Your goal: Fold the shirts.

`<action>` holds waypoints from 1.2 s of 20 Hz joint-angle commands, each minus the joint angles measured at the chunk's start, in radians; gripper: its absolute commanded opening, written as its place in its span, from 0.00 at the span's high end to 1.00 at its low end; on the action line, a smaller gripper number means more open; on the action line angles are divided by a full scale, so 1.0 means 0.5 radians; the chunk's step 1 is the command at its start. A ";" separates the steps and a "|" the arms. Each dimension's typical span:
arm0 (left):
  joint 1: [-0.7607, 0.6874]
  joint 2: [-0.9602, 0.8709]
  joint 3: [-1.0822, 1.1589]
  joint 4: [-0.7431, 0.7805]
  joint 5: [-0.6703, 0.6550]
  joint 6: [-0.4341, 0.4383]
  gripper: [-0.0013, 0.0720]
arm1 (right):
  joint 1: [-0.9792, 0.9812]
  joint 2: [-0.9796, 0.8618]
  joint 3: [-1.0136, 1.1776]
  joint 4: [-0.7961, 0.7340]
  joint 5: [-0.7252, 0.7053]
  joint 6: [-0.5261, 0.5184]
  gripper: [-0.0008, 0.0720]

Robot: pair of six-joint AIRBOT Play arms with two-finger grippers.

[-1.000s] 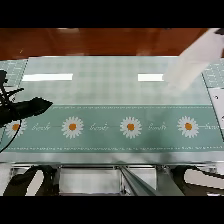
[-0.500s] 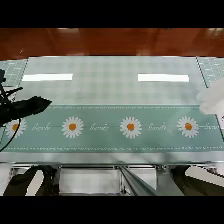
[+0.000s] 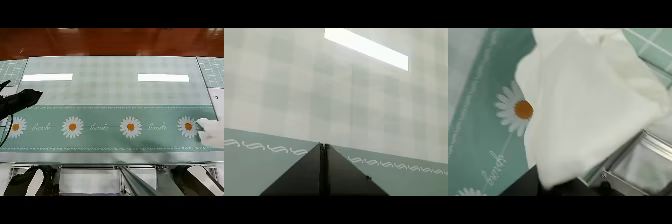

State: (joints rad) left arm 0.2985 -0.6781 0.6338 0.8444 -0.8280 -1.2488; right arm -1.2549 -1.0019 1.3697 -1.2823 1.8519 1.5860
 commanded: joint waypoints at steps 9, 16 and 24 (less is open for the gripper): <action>0.000 -0.140 0.003 0.002 0.429 0.021 0.94 | -0.065 0.281 -0.805 -0.945 0.027 0.082 0.43; -0.016 -0.414 0.558 -0.015 0.272 0.021 0.94 | 0.262 0.127 -0.247 0.583 -0.719 -0.004 0.96; -0.678 -1.164 1.205 0.469 -0.508 -0.290 0.95 | 2.599 -0.549 0.134 -0.855 -1.094 0.299 0.96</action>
State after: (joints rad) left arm 0.0547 -1.1507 1.1717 0.9123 -0.9436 -1.2903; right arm -0.2703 -1.1450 1.4017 -1.3304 1.2774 1.6073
